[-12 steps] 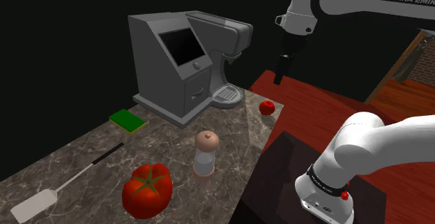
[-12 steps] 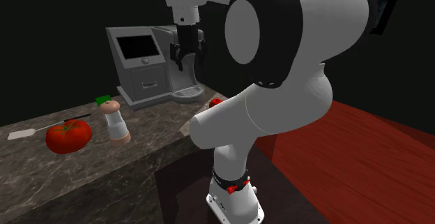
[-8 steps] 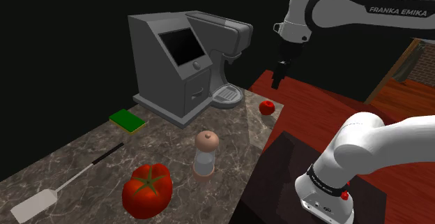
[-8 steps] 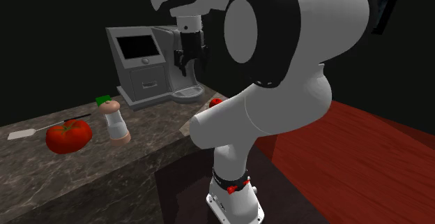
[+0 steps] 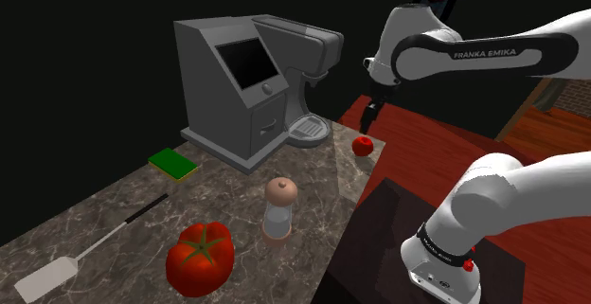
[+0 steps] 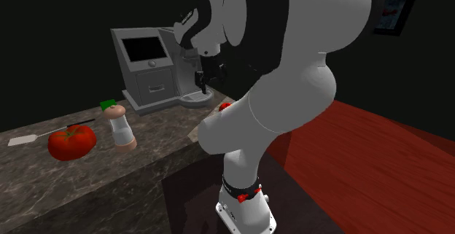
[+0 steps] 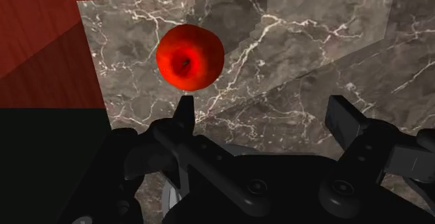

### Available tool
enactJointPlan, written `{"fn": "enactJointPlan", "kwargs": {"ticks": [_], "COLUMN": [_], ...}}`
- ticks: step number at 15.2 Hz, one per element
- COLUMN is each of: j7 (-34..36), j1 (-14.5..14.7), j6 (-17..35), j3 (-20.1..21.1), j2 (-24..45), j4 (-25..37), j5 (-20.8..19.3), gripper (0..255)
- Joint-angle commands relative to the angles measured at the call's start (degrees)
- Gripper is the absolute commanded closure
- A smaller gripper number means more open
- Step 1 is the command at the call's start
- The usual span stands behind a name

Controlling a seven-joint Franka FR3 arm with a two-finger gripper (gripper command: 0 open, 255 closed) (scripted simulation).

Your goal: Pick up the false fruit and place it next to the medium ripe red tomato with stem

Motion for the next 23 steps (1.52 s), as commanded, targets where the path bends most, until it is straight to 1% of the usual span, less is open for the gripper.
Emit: {"fn": "enactJointPlan", "kwargs": {"ticks": [1, 7, 12, 15, 23], "j7": [-0.99, -2.64, -2.42, -2.15, -2.15], "j1": [-1.12, -4.44, -4.89, -5.24, -5.24], "j6": [4.90, 20.13, 24.59, 28.28, 28.26], "j3": [-1.17, -4.10, -4.48, -4.73, -4.73], "j2": [2.43, 12.12, 15.11, 17.78, 17.77], "j4": [-1.56, -4.73, -6.12, -7.12, -7.11], "j5": [-1.56, -5.97, -6.69, -7.27, -7.26], "gripper": [0, 0, 0, 0, 0]}}
